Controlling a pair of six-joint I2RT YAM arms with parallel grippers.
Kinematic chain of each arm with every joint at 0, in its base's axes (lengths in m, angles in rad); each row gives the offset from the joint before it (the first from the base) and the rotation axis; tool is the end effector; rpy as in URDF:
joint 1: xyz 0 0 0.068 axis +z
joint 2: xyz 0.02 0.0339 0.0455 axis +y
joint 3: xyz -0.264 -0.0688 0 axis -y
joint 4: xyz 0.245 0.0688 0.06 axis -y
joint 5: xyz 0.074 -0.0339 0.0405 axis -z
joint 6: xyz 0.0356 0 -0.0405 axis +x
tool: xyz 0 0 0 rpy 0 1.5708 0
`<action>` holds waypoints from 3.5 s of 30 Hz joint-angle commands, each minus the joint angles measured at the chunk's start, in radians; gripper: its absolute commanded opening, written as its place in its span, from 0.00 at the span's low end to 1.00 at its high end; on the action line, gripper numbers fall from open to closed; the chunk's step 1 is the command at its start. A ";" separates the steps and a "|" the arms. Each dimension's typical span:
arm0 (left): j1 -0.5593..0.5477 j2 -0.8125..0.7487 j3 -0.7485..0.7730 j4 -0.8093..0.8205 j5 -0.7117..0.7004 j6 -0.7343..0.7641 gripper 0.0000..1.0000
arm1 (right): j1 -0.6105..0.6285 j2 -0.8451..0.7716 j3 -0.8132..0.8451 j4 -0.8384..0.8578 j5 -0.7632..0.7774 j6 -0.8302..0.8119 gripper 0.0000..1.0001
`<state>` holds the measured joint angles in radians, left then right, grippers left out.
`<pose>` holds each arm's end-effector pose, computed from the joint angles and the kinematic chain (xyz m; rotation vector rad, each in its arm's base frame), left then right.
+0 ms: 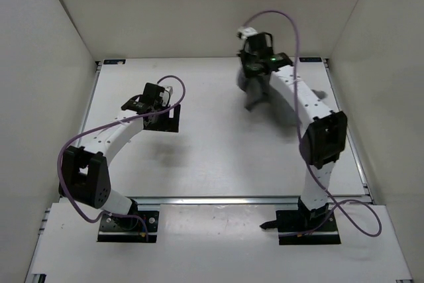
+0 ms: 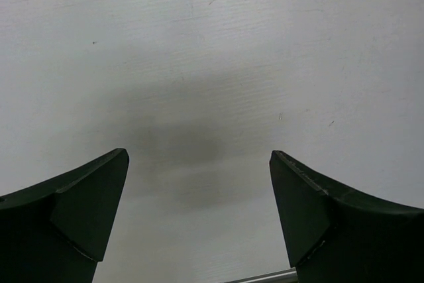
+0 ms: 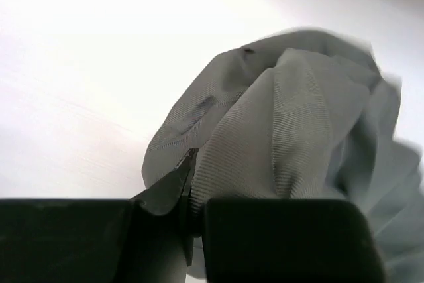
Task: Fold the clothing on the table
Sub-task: Move the skirt to the center of the board, then flatten the skirt out
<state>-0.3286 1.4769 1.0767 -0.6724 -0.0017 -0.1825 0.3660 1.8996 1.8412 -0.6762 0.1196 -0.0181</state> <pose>0.2808 -0.0957 0.2399 0.1931 2.6471 -0.1685 0.4072 0.1515 0.3357 -0.3787 2.2679 0.0412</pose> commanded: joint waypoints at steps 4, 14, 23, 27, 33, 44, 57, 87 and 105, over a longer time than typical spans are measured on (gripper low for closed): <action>0.040 -0.047 0.104 0.039 0.041 -0.046 0.99 | 0.097 -0.173 0.212 0.079 -0.279 0.074 0.00; 0.036 -0.176 0.075 0.060 0.052 -0.072 0.99 | -0.258 -0.542 -0.495 0.334 -0.451 0.204 0.00; 0.002 -0.198 -0.021 0.070 0.112 -0.086 0.99 | -0.233 -0.533 -0.873 0.340 -0.512 0.247 0.00; 0.005 -0.201 -0.026 0.076 0.117 -0.075 0.99 | -0.173 -0.487 -0.768 0.368 -0.569 0.247 0.00; 0.033 -0.230 -0.041 0.094 0.120 -0.078 0.98 | -0.093 -0.349 -0.320 0.328 -0.810 0.254 0.01; 0.051 -0.210 -0.012 0.125 0.121 -0.075 0.98 | -0.280 -0.496 -0.377 0.558 -0.890 0.440 0.00; -0.016 -0.078 0.028 0.151 0.199 -0.078 0.98 | -0.335 -0.350 -0.724 0.150 -0.546 0.368 0.00; 0.092 -0.234 0.088 0.177 -0.026 -0.141 0.99 | -0.231 -0.499 -0.355 0.543 -0.819 0.543 0.00; -0.069 -0.225 -0.021 0.244 0.192 -0.127 0.99 | -0.306 -0.365 -0.689 0.237 -0.468 0.331 0.61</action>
<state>-0.3672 1.2545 1.0767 -0.4808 0.0917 -0.3206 0.0525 1.7317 1.1725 -0.5545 -0.3809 0.3840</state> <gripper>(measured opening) 0.987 0.518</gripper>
